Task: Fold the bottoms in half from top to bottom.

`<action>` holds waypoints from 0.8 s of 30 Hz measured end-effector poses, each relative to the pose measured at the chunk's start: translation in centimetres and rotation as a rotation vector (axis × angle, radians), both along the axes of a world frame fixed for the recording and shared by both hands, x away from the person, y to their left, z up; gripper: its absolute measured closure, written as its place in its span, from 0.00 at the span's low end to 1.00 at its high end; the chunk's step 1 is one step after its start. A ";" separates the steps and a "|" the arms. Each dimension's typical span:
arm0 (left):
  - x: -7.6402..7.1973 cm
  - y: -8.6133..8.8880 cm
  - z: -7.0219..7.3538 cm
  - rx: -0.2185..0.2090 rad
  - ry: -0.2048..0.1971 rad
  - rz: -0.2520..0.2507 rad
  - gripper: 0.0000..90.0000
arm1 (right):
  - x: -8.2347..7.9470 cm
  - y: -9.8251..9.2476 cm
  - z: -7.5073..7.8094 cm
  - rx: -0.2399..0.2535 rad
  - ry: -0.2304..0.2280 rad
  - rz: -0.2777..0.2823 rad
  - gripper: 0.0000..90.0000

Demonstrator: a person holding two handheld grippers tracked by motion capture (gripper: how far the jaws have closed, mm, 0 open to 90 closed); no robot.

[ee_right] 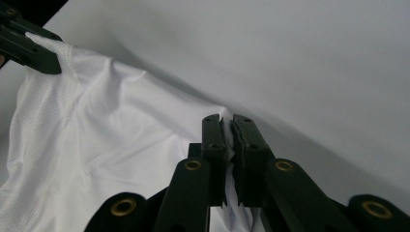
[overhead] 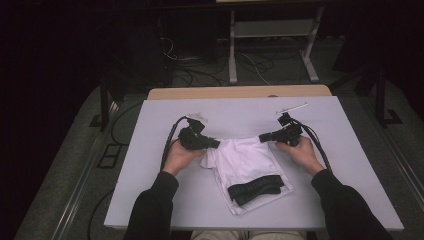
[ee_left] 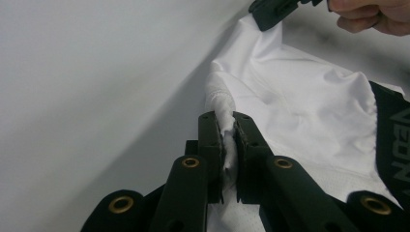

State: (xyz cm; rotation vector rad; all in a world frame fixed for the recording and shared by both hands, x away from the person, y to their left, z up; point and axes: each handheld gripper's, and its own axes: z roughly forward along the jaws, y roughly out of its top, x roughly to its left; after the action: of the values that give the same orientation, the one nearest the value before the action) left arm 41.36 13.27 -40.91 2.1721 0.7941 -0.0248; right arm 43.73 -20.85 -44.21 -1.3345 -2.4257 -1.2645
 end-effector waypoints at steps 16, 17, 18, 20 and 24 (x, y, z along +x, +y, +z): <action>5.1 0.1 -1.1 -0.038 -0.048 0.093 0.92 | 1.8 -0.6 -0.4 0.057 -0.012 -0.145 0.92; 5.3 0.0 -1.2 -0.042 -0.053 0.104 0.92 | 2.0 -0.7 -0.3 0.060 -0.014 -0.153 0.92; 5.4 -0.1 -1.3 -0.033 -0.065 0.109 0.92 | 2.1 -0.7 -0.3 0.066 -0.014 -0.159 0.92; 5.9 -0.4 -1.4 -0.026 -0.066 0.123 0.92 | 2.5 -0.8 -0.3 0.070 -0.013 -0.170 0.92; 6.6 -0.6 -1.3 -0.032 -0.107 0.152 0.92 | 3.2 -0.8 -0.4 0.071 -0.014 -0.190 0.92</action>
State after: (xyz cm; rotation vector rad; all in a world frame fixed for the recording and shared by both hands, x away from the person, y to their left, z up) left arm 47.93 12.65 -42.22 2.0587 0.8888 0.1544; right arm 46.96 -21.69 -44.63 -1.5716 -2.2843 -1.3926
